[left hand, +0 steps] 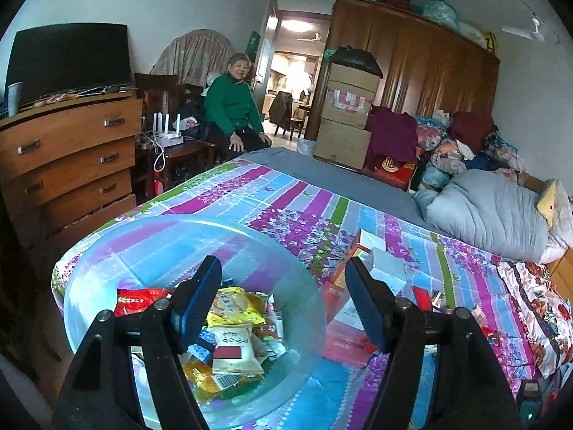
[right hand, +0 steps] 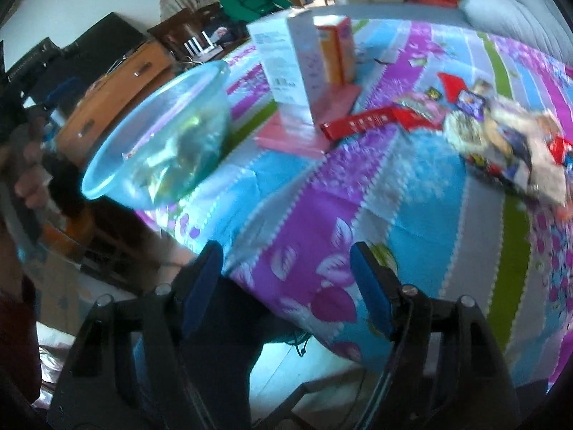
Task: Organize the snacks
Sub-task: 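Move both tools away from the bin toward the snack pile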
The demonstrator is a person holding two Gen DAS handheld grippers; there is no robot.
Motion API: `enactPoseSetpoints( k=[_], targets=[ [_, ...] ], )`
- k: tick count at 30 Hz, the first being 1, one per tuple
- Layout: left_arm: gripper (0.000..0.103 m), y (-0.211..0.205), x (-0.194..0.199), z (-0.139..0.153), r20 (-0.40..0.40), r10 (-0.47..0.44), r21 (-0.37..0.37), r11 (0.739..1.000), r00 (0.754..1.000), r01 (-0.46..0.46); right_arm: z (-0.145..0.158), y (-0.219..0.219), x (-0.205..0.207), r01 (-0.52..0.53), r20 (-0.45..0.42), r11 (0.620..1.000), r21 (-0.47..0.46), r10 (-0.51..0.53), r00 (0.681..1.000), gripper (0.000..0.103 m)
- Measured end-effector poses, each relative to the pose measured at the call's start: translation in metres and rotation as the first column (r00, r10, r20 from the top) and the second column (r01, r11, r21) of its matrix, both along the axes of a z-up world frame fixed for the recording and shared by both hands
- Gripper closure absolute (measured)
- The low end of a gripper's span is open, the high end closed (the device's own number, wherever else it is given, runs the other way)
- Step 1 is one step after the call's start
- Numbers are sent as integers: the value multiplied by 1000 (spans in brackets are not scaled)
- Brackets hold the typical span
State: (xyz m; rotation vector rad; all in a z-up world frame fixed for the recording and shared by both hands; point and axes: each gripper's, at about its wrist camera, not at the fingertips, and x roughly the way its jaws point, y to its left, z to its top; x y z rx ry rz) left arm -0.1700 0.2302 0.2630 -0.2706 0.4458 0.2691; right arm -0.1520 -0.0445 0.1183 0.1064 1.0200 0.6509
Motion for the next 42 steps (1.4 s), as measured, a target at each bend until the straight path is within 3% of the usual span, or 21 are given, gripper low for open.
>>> enactPoseSetpoints(
  k=[15,22,42],
  targets=[
    [30,-47,22,4,-27,-75,55,996,997,76,-26,-36,0,51,-59,999,13,-50,997,28],
    [30,-60,30,-2,-45,-95,45,994,994,97,-37,-50,1,84,-95,996,14,-83,992,28],
    [30,-65,29,-10,-46,-107,35,993,993,109,-47,-49,-4,79,-116,997,-4,-79,990,28]
  ],
)
